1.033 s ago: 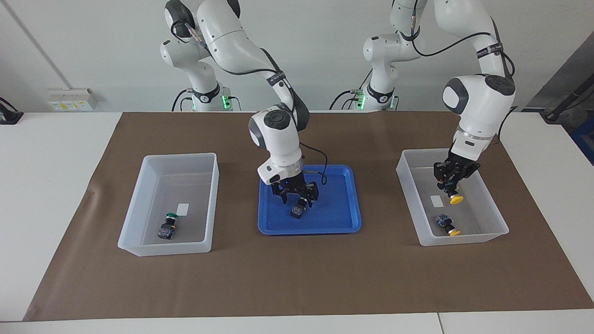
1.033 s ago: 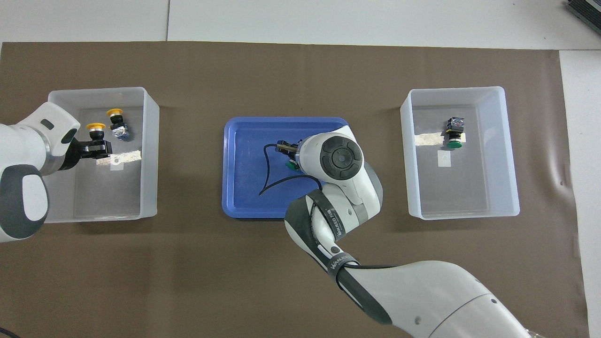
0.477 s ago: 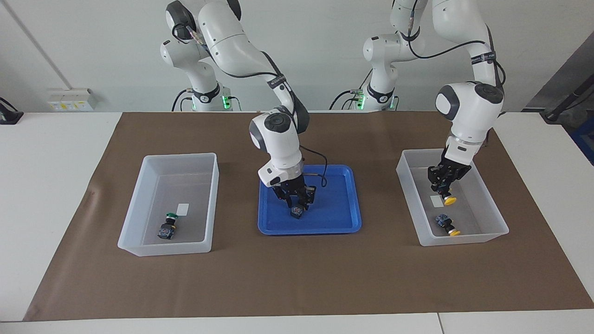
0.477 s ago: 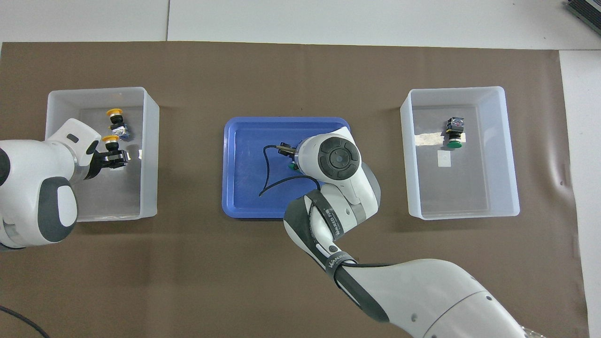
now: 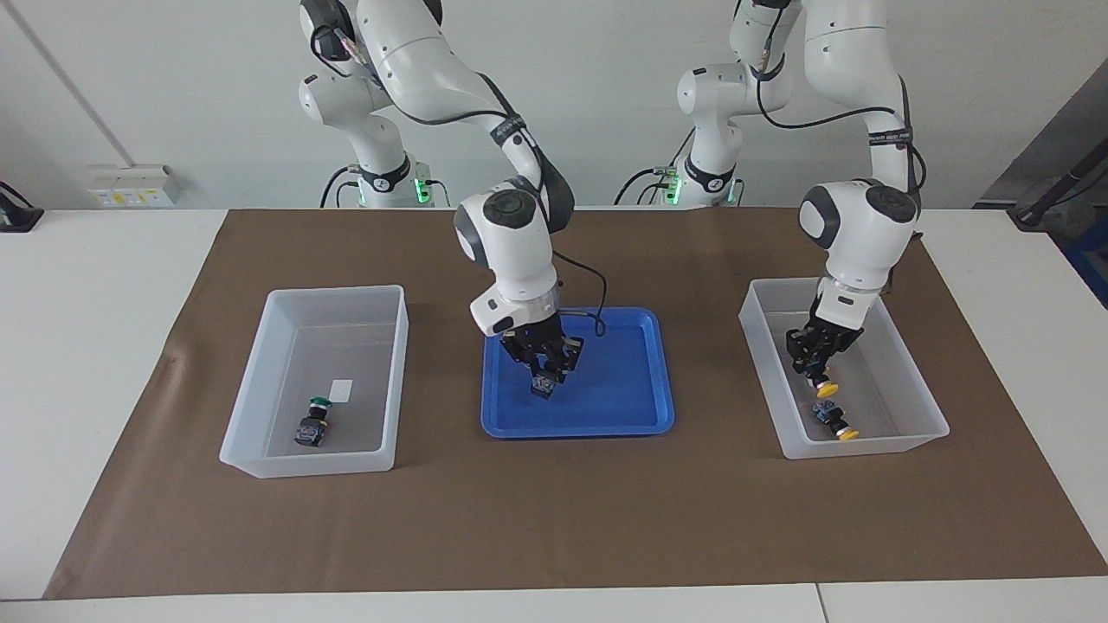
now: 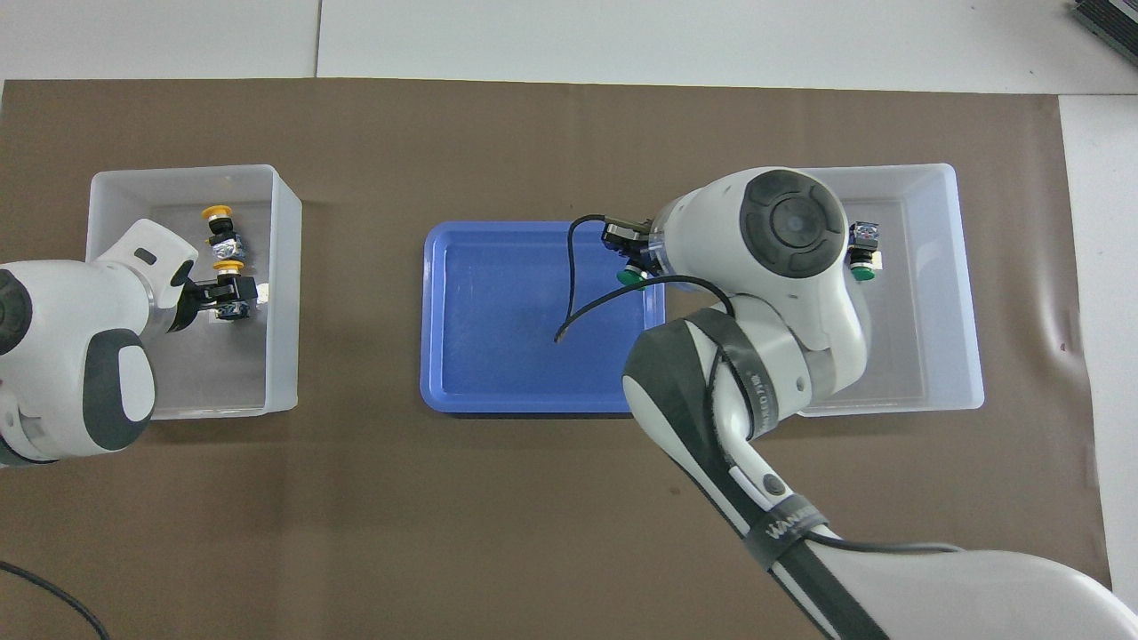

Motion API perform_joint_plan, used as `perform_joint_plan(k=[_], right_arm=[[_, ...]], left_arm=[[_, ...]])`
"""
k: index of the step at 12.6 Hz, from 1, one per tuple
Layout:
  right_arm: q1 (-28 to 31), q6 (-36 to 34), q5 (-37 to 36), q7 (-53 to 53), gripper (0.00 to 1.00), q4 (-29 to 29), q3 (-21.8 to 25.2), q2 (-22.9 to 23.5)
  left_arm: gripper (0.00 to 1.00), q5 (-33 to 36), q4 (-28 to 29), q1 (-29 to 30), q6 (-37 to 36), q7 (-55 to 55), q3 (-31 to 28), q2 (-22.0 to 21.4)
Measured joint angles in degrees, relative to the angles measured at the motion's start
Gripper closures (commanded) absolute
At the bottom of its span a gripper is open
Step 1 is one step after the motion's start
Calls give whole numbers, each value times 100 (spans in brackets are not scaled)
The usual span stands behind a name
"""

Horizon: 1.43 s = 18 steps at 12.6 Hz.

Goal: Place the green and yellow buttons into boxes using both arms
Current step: 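Release the yellow button while the right gripper places the green button in the right box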

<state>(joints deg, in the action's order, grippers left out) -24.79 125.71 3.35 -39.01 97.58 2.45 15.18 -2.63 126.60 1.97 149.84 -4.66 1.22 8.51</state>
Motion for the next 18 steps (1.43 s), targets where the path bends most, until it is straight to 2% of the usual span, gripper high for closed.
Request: perform_joint_plan(k=[3, 7, 10, 12, 14, 15, 17, 18], right_arm=[[948, -601, -2, 1706, 100, 85, 14, -388], [1916, -608, 4, 3600, 100, 688, 18, -468], [2130, 48, 6, 4149, 100, 1487, 16, -520], [2137, 750, 6, 4183, 100, 2050, 0, -521], [2137, 1052, 45, 4184, 100, 2360, -30, -510], [2137, 1088, 96, 4184, 93, 2421, -35, -497], [2136, 1260, 133, 4184, 36, 2497, -39, -471], [2137, 1298, 148, 4183, 18, 2522, -39, -448]], left_arm=[[0, 1, -264, -11, -39, 285, 30, -48], [0, 1, -366, -90, -483, 716, 100, -439], [0, 1, -619, -429, -1495, 720, 124, -867], [0, 7, -1098, -576, -2347, 720, 129, -1037], [0, 111, -1692, -662, -3200, 736, 136, -1086], [0, 131, -2016, -688, -3619, 742, 137, -1086], [0, 144, -2714, -691, -4393, 752, 132, -1063], [0, 148, -2982, -686, -4653, 756, 118, -1034]])
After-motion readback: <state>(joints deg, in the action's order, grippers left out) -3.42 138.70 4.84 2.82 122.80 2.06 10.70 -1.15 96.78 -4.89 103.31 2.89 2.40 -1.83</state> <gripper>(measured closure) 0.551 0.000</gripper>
